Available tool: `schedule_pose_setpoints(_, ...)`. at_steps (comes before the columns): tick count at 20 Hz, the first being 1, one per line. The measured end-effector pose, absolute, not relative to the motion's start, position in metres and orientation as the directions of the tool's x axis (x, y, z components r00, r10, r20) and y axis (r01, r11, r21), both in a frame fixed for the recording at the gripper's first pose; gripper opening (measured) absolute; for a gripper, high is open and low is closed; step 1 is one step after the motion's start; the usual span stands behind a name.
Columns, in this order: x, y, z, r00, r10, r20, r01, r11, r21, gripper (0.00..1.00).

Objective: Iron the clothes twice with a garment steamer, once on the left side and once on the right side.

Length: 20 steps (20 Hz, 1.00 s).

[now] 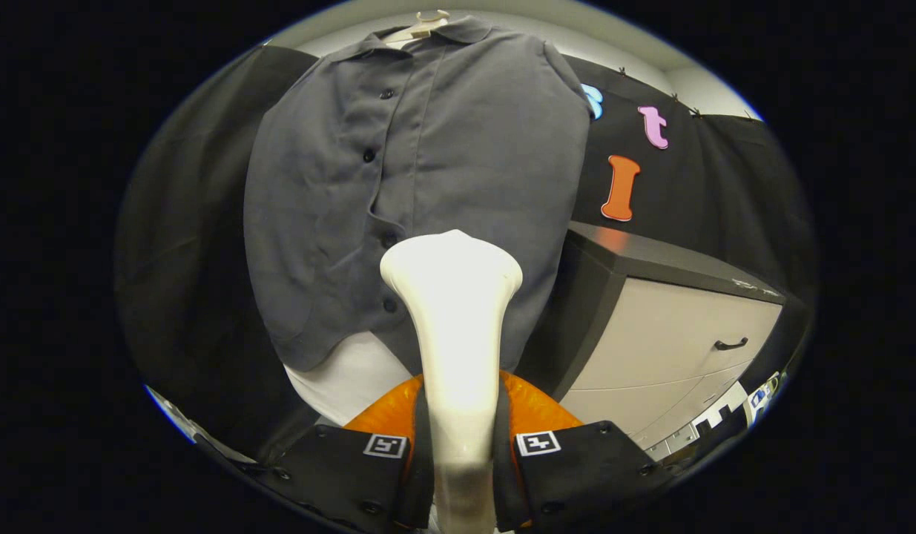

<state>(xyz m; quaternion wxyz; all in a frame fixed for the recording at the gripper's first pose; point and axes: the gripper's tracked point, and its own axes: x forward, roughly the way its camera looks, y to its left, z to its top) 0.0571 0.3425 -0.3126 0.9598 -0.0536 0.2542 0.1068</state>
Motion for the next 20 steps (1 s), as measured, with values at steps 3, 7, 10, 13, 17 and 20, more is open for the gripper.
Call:
schedule_pose_setpoints(3,0.072,0.342,-0.272,0.885,0.191,-0.424,-0.228,0.973,-0.037,0.4)
schedule_pose_setpoints(7,0.088,0.358,-0.2,0.926,0.236,-0.294,-0.249,0.968,-0.006,0.4)
schedule_pose_setpoints(10,0.094,0.383,-0.149,0.939,0.289,-0.187,-0.293,0.956,0.009,0.39)
schedule_pose_setpoints(13,0.102,0.422,-0.11,0.925,0.358,-0.123,-0.355,0.934,0.046,0.39)
schedule_pose_setpoints(17,0.111,0.481,-0.079,0.884,0.463,-0.067,-0.458,0.886,0.075,0.39)
schedule_pose_setpoints(20,0.118,0.519,-0.073,0.858,0.51,-0.064,-0.507,0.86,0.062,0.4)
